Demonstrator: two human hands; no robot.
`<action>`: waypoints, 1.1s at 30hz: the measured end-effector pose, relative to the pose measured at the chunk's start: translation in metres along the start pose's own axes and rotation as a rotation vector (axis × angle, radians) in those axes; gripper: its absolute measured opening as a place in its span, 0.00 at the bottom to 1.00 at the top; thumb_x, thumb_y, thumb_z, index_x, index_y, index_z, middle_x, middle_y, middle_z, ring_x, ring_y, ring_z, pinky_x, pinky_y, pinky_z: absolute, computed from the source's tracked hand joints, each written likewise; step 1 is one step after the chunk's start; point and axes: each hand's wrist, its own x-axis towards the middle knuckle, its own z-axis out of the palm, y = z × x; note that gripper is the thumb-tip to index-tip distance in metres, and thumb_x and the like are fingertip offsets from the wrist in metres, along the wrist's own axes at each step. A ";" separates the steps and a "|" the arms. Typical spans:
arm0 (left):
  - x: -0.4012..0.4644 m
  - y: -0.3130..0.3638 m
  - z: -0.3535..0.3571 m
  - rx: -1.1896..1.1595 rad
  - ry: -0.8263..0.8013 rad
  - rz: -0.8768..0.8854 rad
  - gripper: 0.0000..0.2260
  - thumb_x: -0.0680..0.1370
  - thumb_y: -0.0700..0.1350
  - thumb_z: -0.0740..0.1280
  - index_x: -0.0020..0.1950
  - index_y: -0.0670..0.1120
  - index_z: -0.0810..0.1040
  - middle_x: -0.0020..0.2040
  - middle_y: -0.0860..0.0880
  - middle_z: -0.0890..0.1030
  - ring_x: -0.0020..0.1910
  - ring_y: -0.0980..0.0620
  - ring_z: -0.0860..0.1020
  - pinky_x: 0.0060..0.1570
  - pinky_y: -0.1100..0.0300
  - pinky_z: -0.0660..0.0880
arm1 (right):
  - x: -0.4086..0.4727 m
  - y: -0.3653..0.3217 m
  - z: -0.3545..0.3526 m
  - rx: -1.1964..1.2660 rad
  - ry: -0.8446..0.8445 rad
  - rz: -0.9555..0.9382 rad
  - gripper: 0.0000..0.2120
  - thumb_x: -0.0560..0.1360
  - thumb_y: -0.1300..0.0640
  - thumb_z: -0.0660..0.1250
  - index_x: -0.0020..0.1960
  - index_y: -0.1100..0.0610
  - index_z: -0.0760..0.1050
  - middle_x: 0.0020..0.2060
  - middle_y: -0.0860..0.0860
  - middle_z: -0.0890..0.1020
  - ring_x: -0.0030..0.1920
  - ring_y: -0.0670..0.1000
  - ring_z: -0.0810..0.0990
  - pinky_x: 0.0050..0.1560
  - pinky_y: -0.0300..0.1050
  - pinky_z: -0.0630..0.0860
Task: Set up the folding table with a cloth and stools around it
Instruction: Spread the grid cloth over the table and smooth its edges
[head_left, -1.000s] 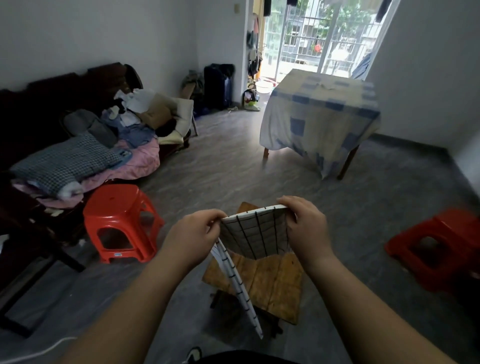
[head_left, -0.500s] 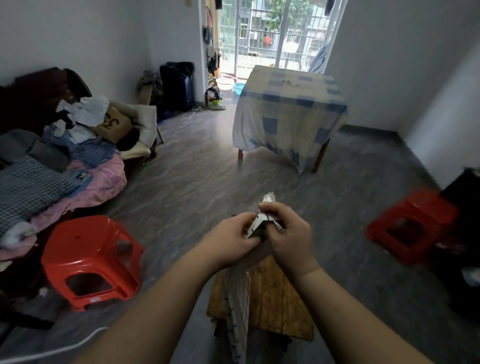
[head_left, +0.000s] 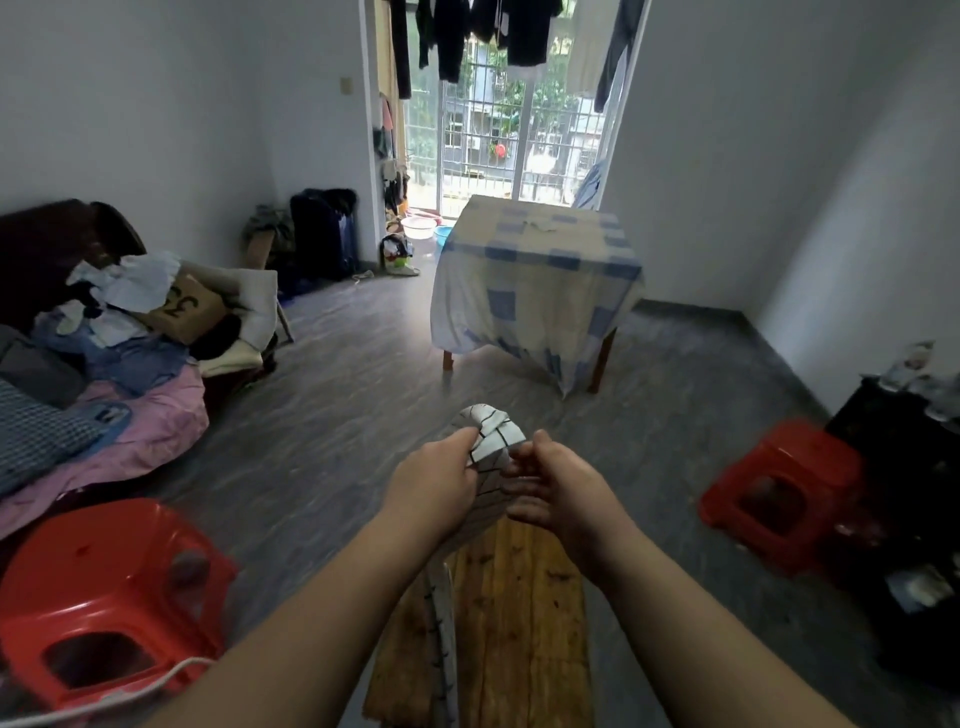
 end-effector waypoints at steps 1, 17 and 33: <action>0.003 0.004 0.001 -0.001 0.011 0.004 0.11 0.75 0.42 0.61 0.56 0.50 0.74 0.51 0.43 0.82 0.50 0.37 0.78 0.41 0.49 0.73 | 0.002 -0.004 -0.002 -0.015 0.006 -0.019 0.16 0.81 0.45 0.62 0.55 0.57 0.78 0.44 0.53 0.82 0.43 0.50 0.82 0.40 0.46 0.79; 0.034 0.027 0.010 -1.112 -0.342 -0.276 0.17 0.76 0.51 0.71 0.60 0.43 0.80 0.55 0.40 0.83 0.56 0.41 0.82 0.56 0.46 0.77 | 0.039 -0.016 -0.019 -0.031 -0.029 -0.175 0.07 0.80 0.63 0.64 0.57 0.62 0.77 0.55 0.64 0.82 0.57 0.61 0.82 0.61 0.58 0.78; 0.068 -0.045 0.019 -0.762 0.044 -0.471 0.14 0.82 0.50 0.62 0.43 0.46 0.81 0.35 0.51 0.81 0.34 0.54 0.76 0.30 0.64 0.72 | 0.048 -0.019 -0.033 0.223 0.077 -0.086 0.06 0.81 0.66 0.58 0.51 0.59 0.72 0.48 0.61 0.75 0.48 0.59 0.74 0.49 0.57 0.75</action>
